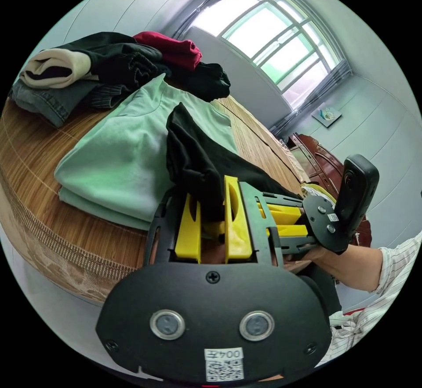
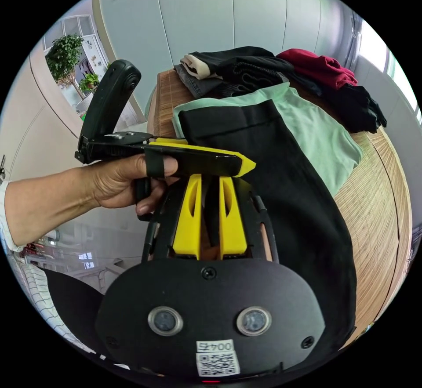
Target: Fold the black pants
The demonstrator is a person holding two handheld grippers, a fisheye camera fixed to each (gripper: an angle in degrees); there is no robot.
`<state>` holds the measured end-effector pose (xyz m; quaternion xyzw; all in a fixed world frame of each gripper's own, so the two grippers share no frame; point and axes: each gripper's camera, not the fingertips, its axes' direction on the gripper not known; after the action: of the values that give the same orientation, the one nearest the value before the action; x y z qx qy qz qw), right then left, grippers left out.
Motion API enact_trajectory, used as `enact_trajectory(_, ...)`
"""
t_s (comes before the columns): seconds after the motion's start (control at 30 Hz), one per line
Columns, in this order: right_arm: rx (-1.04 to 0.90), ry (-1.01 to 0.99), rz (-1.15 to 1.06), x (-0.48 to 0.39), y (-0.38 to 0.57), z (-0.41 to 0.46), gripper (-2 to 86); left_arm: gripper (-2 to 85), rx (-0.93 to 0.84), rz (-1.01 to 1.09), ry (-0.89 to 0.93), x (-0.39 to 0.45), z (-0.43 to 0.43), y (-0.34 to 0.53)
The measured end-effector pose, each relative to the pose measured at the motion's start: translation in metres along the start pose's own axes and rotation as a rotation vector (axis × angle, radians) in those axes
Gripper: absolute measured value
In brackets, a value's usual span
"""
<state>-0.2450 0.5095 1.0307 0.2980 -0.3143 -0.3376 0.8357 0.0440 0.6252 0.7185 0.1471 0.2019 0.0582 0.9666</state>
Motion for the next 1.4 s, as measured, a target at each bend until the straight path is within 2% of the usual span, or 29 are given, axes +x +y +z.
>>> enact_trajectory(0.17,-0.005,-0.013,0.016,0.000,-0.013,-0.008,7.2,9.5,-0.008,0.000,-0.002,0.000,-0.001,-0.012)
enact_trajectory(0.43,-0.016,-0.004,0.041,-0.002,-0.036,-0.027,6.1,6.1,-0.017,0.003,-0.127,0.003,-0.005,-0.031)
enact_trajectory(0.6,0.077,0.075,0.085,-0.012,-0.026,-0.069,2.7,5.3,0.055,0.117,-0.173,0.014,-0.020,-0.038)
enact_trajectory(0.77,0.251,0.088,0.311,0.015,0.025,-0.157,-0.2,5.4,0.094,0.159,-0.185,0.014,-0.036,-0.056)
enact_trajectory(0.93,0.294,0.213,0.455,0.045,0.088,-0.221,0.0,5.4,0.125,0.228,-0.175,0.017,-0.060,-0.089)
enact_trajectory(1.03,0.269,0.310,0.555,0.072,0.122,-0.248,0.6,5.5,0.118,0.244,-0.165,0.015,-0.071,-0.114)
enact_trajectory(1.17,0.211,0.403,0.795,0.130,0.168,-0.275,1.0,5.5,0.127,0.221,-0.131,0.003,-0.086,-0.147)
enact_trajectory(1.27,0.166,0.394,0.879,0.164,0.183,-0.280,2.2,5.6,0.143,0.227,-0.120,-0.002,-0.096,-0.172)
enact_trajectory(1.4,0.119,0.333,0.884,0.188,0.174,-0.277,4.0,5.6,0.160,0.257,-0.111,-0.009,-0.111,-0.215)
